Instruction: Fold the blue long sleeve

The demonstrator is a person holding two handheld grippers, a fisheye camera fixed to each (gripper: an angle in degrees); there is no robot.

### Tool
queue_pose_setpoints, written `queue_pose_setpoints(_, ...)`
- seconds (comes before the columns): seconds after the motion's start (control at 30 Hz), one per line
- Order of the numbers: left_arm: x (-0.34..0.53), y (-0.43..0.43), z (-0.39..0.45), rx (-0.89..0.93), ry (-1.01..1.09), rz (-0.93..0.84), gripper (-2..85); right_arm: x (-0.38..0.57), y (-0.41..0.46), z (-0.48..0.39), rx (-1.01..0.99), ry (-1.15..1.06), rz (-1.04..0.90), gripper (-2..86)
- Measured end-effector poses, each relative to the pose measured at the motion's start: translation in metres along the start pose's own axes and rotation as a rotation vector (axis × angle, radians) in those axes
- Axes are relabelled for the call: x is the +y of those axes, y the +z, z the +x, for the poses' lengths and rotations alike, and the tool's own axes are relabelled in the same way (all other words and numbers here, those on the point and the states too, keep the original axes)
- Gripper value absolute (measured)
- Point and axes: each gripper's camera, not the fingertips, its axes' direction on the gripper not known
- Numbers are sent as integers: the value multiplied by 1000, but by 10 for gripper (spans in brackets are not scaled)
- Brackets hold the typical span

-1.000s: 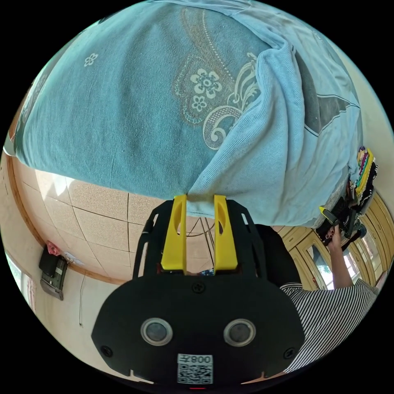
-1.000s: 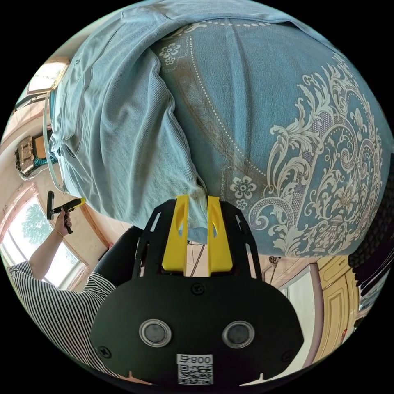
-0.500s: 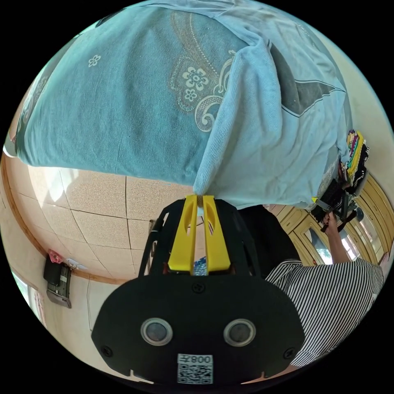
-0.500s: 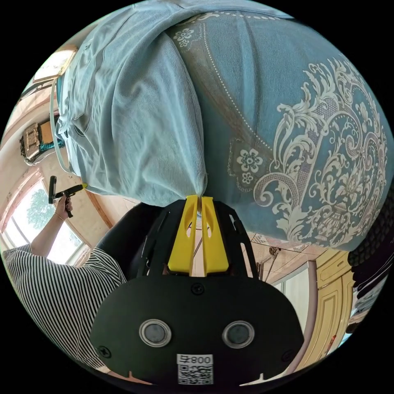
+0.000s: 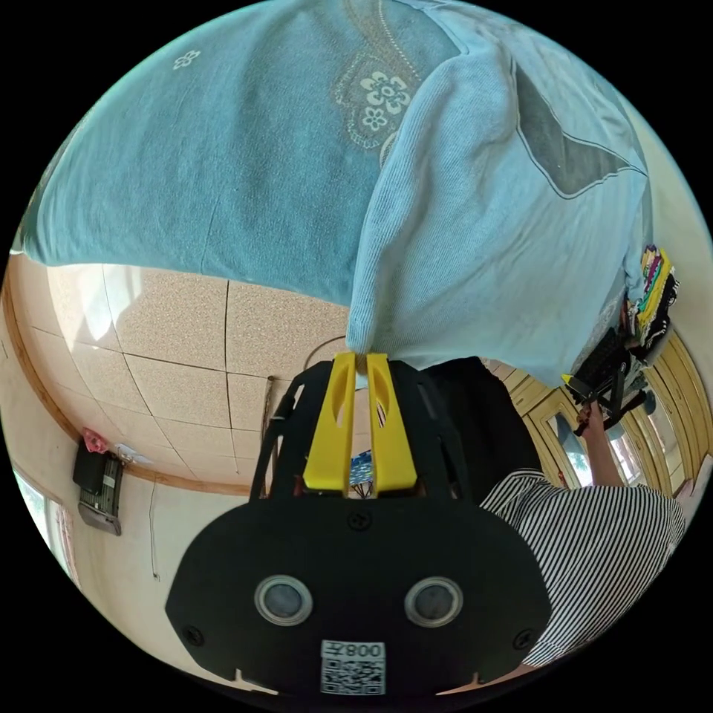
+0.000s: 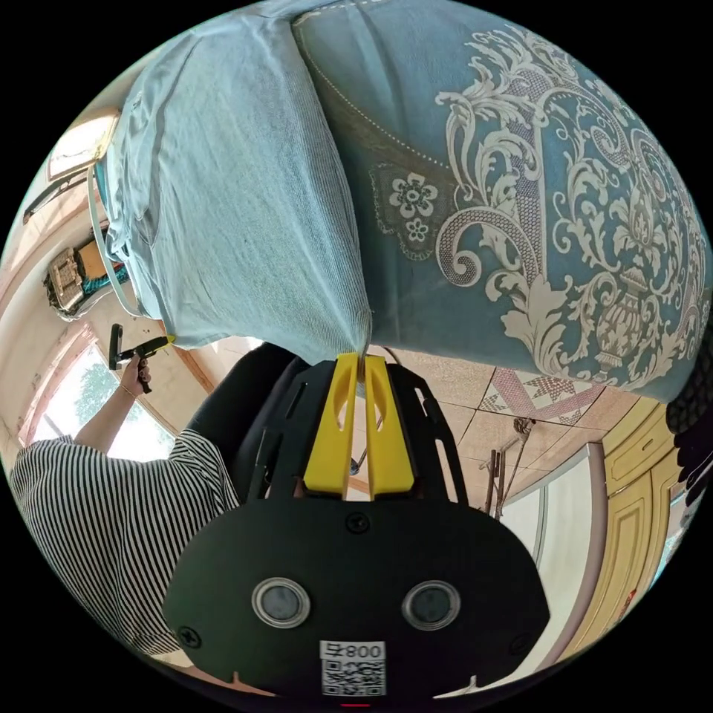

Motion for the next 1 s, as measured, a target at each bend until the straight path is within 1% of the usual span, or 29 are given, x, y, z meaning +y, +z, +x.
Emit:
queue_pose_setpoints(0.07, -17, 10, 3, -11, -16, -17, 17, -15, 12, 6, -23, 34, -15, 19)
queue_pose_setpoints(0.2, -21, 6, 8, -47, 38, 11, 17, -23, 15, 8, -52, 58, -27, 31)
queue_pose_setpoints(0.33, -16, -11, -13, 11, -19, 104, 18, -7, 3, 21, -57, 132, 22, 40)
queue_pose_setpoints(0.4, -19, -18, -19, 26, -31, 132, 19, -1, 3, 30, -25, 183, 13, 34)
queue_pose_setpoints(0.5, -36, -34, -17, 66, -1, 204, 20, 8, 0, 41, -52, 226, 32, 25)
queue_pose_setpoints(0.57, -63, -50, 0, 93, 73, 273, 20, 5, -10, 38, -84, 217, 87, 22)
queue_pose_setpoints(0.6, -72, -55, 6, 104, 95, 288, 20, -3, -19, 30, -102, 184, 132, 20)
queue_pose_setpoints(0.67, -114, -73, 37, 123, 207, 344, 20, -22, -38, 10, -124, 112, 204, 20)
queue_pose_setpoints(0.8, -183, -103, 100, 106, 397, 416, 26, -89, -92, -65, -128, -156, 338, 28)
queue_pose_setpoints(0.93, -253, -136, 172, 17, 565, 495, 47, -155, -146, -153, -21, -421, 437, 52)
queue_pose_setpoints(1.0, -281, -144, 199, -49, 616, 512, 63, -180, -165, -182, 0, -488, 472, 58)
